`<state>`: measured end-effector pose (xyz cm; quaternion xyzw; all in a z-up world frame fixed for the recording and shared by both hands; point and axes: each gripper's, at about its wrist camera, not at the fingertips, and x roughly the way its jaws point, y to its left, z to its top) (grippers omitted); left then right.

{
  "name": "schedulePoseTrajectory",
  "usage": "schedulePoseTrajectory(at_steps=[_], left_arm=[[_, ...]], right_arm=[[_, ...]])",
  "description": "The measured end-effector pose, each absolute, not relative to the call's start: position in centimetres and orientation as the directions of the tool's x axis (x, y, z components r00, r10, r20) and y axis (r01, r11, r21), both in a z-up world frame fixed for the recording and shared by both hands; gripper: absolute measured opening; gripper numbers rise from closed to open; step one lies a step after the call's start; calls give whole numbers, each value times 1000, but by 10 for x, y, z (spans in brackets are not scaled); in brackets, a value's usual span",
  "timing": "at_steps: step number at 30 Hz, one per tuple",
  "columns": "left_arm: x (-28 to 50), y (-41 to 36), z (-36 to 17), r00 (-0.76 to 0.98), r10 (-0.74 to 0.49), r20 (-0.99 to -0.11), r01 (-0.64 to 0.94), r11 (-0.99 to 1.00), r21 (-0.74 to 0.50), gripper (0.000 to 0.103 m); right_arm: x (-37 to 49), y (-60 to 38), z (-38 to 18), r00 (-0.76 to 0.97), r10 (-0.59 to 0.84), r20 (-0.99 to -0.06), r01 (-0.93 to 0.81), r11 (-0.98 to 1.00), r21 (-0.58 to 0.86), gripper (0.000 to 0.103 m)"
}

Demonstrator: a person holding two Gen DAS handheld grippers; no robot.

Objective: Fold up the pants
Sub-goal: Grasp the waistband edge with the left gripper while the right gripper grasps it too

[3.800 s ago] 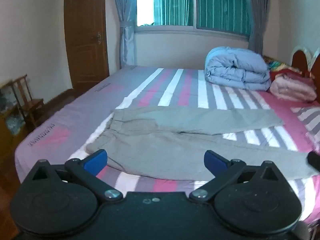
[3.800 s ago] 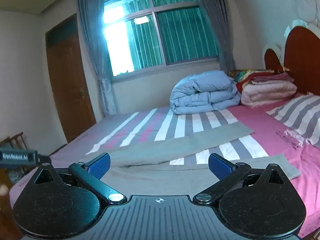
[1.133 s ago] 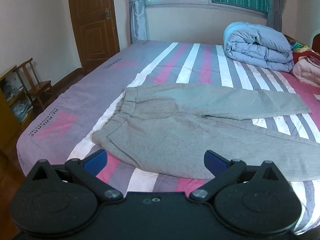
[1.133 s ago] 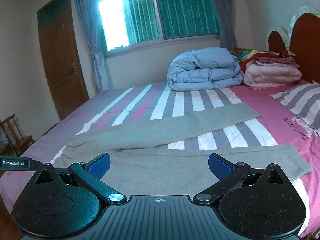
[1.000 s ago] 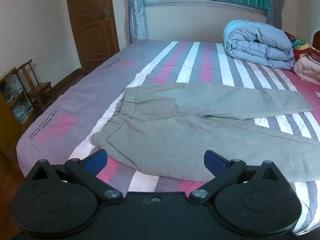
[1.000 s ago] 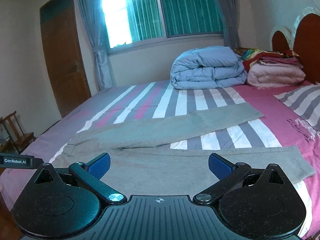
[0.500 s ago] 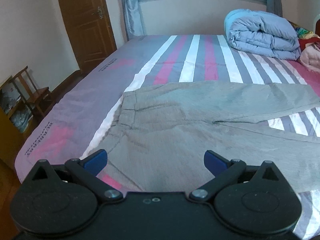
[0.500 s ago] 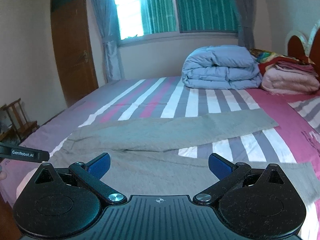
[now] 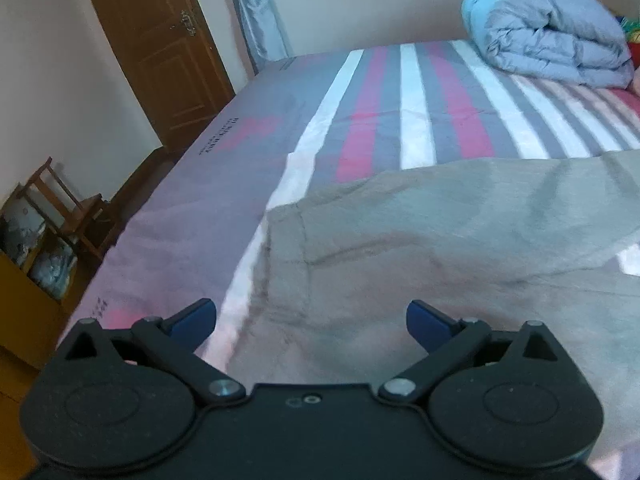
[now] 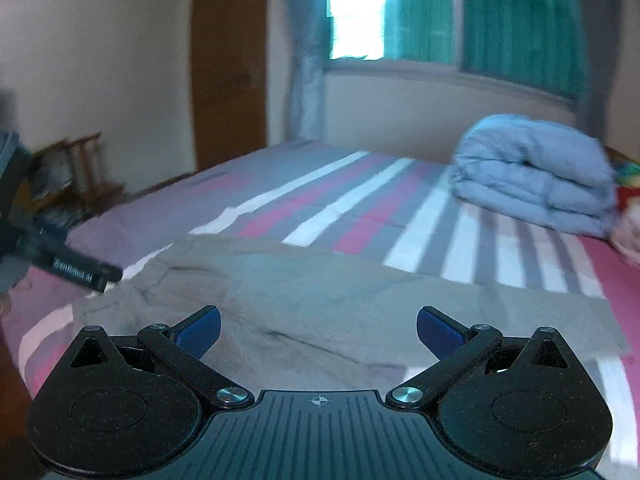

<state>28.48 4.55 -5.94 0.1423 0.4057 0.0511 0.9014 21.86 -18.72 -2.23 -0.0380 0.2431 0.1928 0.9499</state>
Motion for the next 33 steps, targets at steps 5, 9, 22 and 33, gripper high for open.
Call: schedulePoseTrajectory(at_steps=[5, 9, 22, 33], left_arm=[[339, 66, -75, 617, 221, -755, 35, 951, 307, 90], [385, 87, -88, 569, 222, -792, 8, 961, 275, 84], [489, 155, -167, 423, 187, -886, -219, 971, 100, 90], [480, 137, -162, 497, 161, -852, -148, 984, 100, 22]], right_arm=[[288, -175, -41, 737, 397, -547, -479, 878, -8, 103], [349, -168, -60, 669, 427, -608, -520, 854, 29, 103], [532, -125, -124, 556, 392, -733, -583, 812, -7, 103], [575, -106, -156, 441, 410, -798, -652, 757, 28, 14]])
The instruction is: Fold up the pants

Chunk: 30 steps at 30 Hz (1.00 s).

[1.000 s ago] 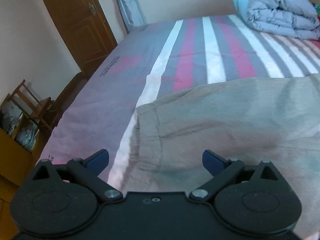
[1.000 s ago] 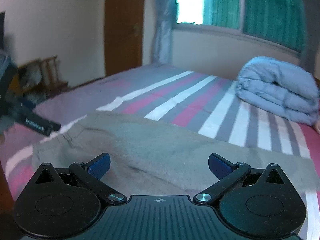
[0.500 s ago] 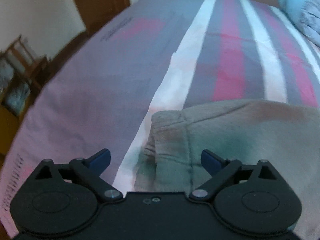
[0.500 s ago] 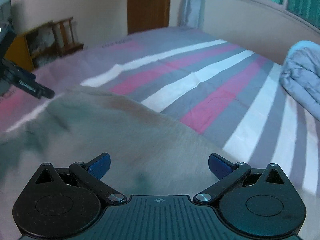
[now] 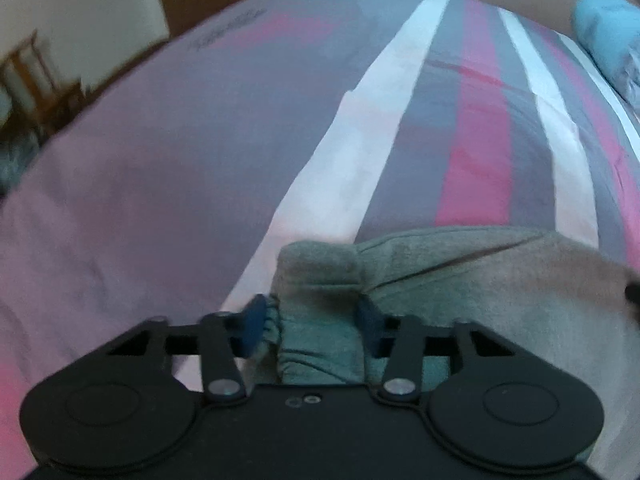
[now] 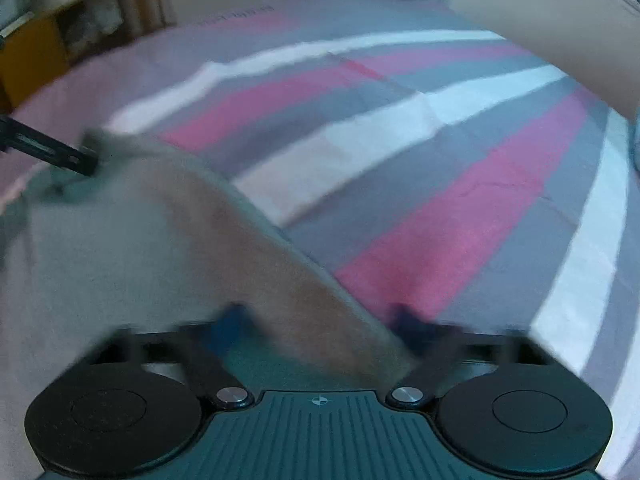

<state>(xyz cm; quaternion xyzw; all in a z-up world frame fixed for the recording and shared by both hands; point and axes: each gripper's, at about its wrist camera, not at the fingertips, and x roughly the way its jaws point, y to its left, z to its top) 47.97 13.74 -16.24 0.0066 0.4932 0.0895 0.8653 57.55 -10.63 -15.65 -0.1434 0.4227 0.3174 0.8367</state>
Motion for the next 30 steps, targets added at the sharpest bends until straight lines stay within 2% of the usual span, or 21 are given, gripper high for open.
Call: schedulePoseTrajectory(at_steps=[1, 2, 3, 6, 7, 12, 14, 16, 17, 19, 21, 25, 27, 28, 30], left_arm=[[476, 137, -159, 513, 180, -840, -143, 982, 123, 13], [471, 139, -154, 520, 173, -836, -143, 983, 115, 9], [464, 142, -147, 528, 165, -833, -148, 984, 101, 9], [443, 142, -125, 561, 163, -811, -129, 986, 109, 6], [434, 141, -118, 571, 161, -805, -123, 986, 110, 0], [377, 142, -92, 588, 88, -804, -82, 995, 49, 0], [354, 144, -91, 567, 32, -823, -86, 996, -21, 0], [332, 154, -91, 522, -67, -850, -111, 983, -145, 0], [324, 161, -94, 493, -117, -862, -131, 970, -207, 21], [311, 171, -100, 455, -179, -872, -194, 936, -293, 31], [300, 173, -103, 438, -204, -876, -204, 926, -317, 31], [283, 173, -107, 400, -171, -900, -227, 933, -278, 31], [277, 178, -112, 397, -145, -906, -246, 934, -258, 31], [273, 183, -117, 401, -145, -905, -255, 931, -262, 31], [264, 195, -122, 399, -169, -901, -302, 904, -304, 31]], right_arm=[[574, -105, -154, 453, 392, -800, -647, 762, 7, 11], [570, -104, -152, 459, 384, -801, -648, 761, -6, 8], [564, -106, -148, 468, 382, -797, -648, 762, -15, 5], [535, -109, -130, 532, 395, -749, -639, 768, -48, 5], [522, -110, -124, 549, 401, -733, -639, 767, -59, 5], [436, -120, -88, 616, 441, -652, -634, 769, -79, 5], [391, -122, -80, 618, 464, -635, -644, 762, -71, 5], [348, -121, -79, 621, 475, -623, -659, 747, -88, 5], [327, -117, -83, 619, 482, -620, -664, 743, -85, 5], [294, -108, -95, 620, 479, -621, -674, 730, -110, 5], [264, -97, -115, 610, 475, -635, -686, 717, -123, 5], [233, -76, -165, 545, 439, -714, -696, 712, -94, 5], [232, -75, -174, 555, 426, -715, -668, 740, -78, 7], [236, -78, -173, 554, 430, -713, -653, 755, -53, 9], [240, -87, -165, 537, 469, -701, -626, 779, 43, 32]])
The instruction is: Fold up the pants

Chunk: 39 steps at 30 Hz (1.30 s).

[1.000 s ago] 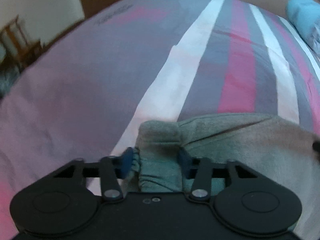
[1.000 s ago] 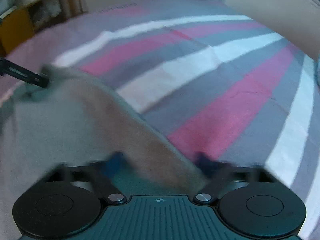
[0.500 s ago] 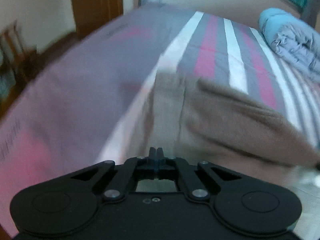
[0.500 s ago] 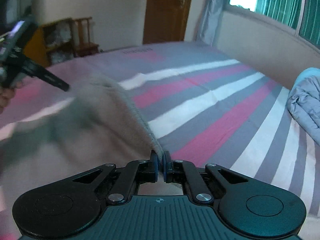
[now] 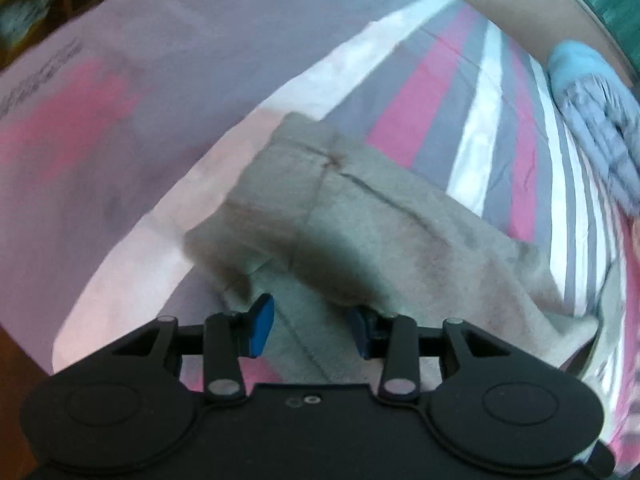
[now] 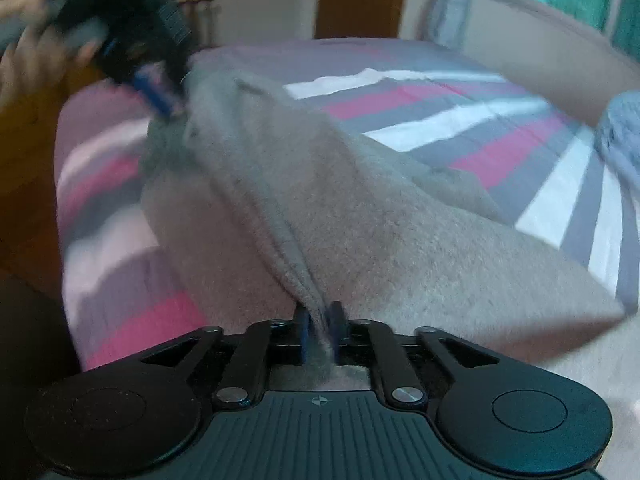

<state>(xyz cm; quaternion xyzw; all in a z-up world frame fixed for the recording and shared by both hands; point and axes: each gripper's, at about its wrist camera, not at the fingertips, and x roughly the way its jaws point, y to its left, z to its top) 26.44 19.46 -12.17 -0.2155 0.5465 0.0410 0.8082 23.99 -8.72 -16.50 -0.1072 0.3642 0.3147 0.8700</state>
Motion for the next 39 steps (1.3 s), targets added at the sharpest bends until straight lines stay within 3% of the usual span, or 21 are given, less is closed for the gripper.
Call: schedulePoseTrajectory(at_steps=[2, 10, 13, 19, 20, 21, 26, 33, 35, 38, 39], left_arm=[[257, 204, -128, 394, -202, -897, -344, 872, -347, 31], [235, 213, -122, 454, -220, -863, -387, 824, -413, 31], [227, 216, -114, 479, -180, -859, -391, 832, -393, 32], [223, 224, -109, 507, -174, -844, -419, 806, -418, 70], [226, 223, -111, 501, -174, -848, -423, 806, -415, 70], [230, 220, -113, 499, -182, -847, -422, 803, -421, 68], [246, 210, -126, 494, -218, -842, -397, 805, -441, 38], [250, 207, -134, 517, -239, -822, -386, 792, -472, 35], [250, 209, -132, 528, -237, -815, -372, 799, -473, 23], [250, 216, -128, 542, -249, -803, -355, 798, -487, 17], [250, 218, -127, 545, -254, -799, -352, 796, -493, 17]], right_arm=[[239, -99, -158, 550, 473, -688, -595, 800, 75, 45], [242, -132, -153, 494, 479, -725, -407, 865, 294, 45], [223, -140, -145, 500, 468, -729, -372, 876, 307, 45], [223, -151, -147, 470, 506, -723, -298, 862, 409, 45], [224, -153, -150, 460, 517, -722, -269, 856, 442, 45], [225, -155, -152, 450, 525, -722, -241, 850, 468, 45], [227, -164, -151, 467, 521, -715, -141, 842, 521, 45], [232, -178, -152, 476, 521, -709, -39, 818, 574, 44], [234, -182, -154, 481, 533, -696, 8, 791, 612, 44], [238, -188, -159, 507, 540, -671, 104, 735, 670, 14], [239, -192, -160, 519, 537, -665, 139, 714, 686, 14]])
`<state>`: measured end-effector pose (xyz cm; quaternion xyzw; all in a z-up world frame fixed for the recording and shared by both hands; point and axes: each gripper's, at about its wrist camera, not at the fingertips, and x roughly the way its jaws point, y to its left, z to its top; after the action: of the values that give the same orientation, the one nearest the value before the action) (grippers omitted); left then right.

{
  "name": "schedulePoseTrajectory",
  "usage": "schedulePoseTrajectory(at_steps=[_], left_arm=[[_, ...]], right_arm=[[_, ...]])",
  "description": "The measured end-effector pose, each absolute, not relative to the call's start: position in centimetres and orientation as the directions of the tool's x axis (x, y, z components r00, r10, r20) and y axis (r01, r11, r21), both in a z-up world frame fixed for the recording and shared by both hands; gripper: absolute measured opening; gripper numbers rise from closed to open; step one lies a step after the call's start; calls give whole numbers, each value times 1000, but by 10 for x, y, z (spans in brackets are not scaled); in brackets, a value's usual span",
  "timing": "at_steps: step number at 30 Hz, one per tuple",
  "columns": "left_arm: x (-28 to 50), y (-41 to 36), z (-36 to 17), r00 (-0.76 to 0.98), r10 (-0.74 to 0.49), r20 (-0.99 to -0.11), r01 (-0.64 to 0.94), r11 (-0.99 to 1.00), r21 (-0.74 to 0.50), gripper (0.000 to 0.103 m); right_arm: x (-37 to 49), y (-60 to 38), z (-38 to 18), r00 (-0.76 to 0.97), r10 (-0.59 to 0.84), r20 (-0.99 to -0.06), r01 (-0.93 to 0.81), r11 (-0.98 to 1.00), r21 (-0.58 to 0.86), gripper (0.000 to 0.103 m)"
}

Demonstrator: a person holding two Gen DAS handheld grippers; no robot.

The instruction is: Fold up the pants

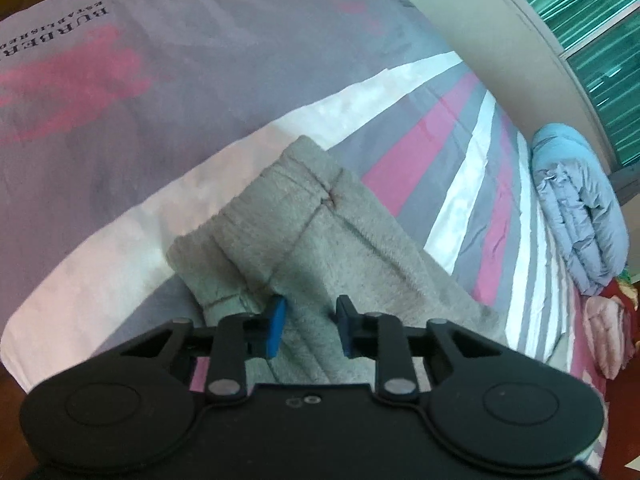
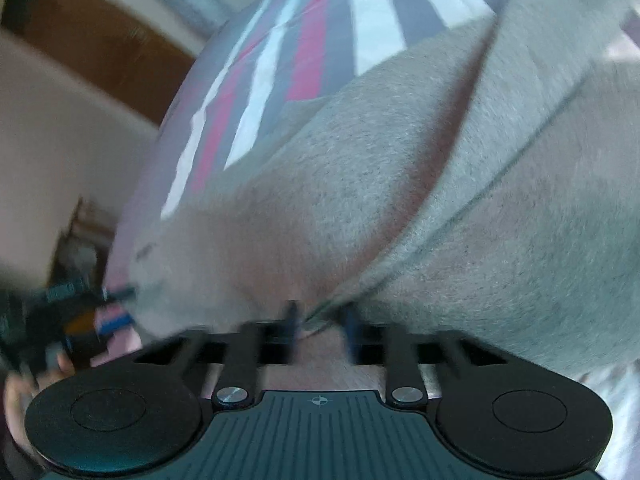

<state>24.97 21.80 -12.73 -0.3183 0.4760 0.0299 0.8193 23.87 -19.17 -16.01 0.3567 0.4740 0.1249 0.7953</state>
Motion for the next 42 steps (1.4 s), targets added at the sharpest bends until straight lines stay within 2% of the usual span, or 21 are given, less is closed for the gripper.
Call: schedulePoseTrajectory(at_steps=[3, 4, 7, 8, 12, 15, 17, 19, 23, 24, 27, 29, 30, 32, 37, 42], left_arm=[[253, 222, -129, 522, -260, -812, -354, 800, -484, 17], [254, 223, -132, 516, -271, -812, -362, 791, -494, 27], [256, 222, -137, 497, -284, -820, -390, 770, -504, 30], [255, 221, -138, 476, -274, -835, -401, 778, -484, 34], [239, 229, -133, 487, -230, -843, -422, 783, -458, 34], [245, 235, -137, 490, -255, -833, -423, 766, -483, 34], [251, 234, -140, 495, -268, -826, -426, 754, -500, 39], [256, 227, -146, 478, -271, -836, -434, 754, -493, 40], [251, 213, -161, 449, -324, -833, -443, 729, -522, 56], [248, 210, -162, 459, -325, -827, -438, 727, -529, 56], [248, 211, -162, 505, -299, -810, -453, 706, -544, 47], [249, 214, -159, 520, -292, -802, -472, 684, -556, 33], [248, 214, -156, 528, -281, -801, -471, 689, -552, 29], [246, 215, -146, 551, -253, -795, -441, 720, -535, 10], [243, 228, -107, 628, -229, -744, -346, 774, -530, 8], [239, 235, -122, 582, -197, -789, -363, 805, -468, 8]], right_arm=[[240, -194, -166, 528, 522, -670, 187, 698, 691, 14], [240, -193, -166, 524, 516, -678, 191, 705, 683, 14], [243, -196, -174, 504, 547, -669, 232, 660, 715, 15], [243, -199, -177, 503, 554, -664, 248, 643, 724, 15], [238, -203, -173, 504, 573, -646, 245, 622, 743, 15], [239, -203, -173, 508, 564, -651, 238, 635, 735, 15], [241, -199, -174, 507, 562, -653, 236, 638, 733, 15], [240, -194, -174, 515, 558, -651, 239, 636, 734, 15], [240, -193, -177, 517, 583, -627, 269, 584, 766, 14], [239, -196, -176, 528, 592, -609, 265, 566, 780, 14], [239, -201, -162, 573, 607, -550, 220, 533, 817, 9], [237, -202, -151, 588, 613, -528, 195, 526, 828, 9], [235, -202, -145, 595, 616, -517, 181, 523, 833, 9], [231, -204, -136, 605, 614, -506, 153, 534, 831, 9], [218, -205, -119, 622, 622, -475, 88, 547, 832, 9], [200, -176, -115, 596, 640, -486, 31, 586, 810, 9]])
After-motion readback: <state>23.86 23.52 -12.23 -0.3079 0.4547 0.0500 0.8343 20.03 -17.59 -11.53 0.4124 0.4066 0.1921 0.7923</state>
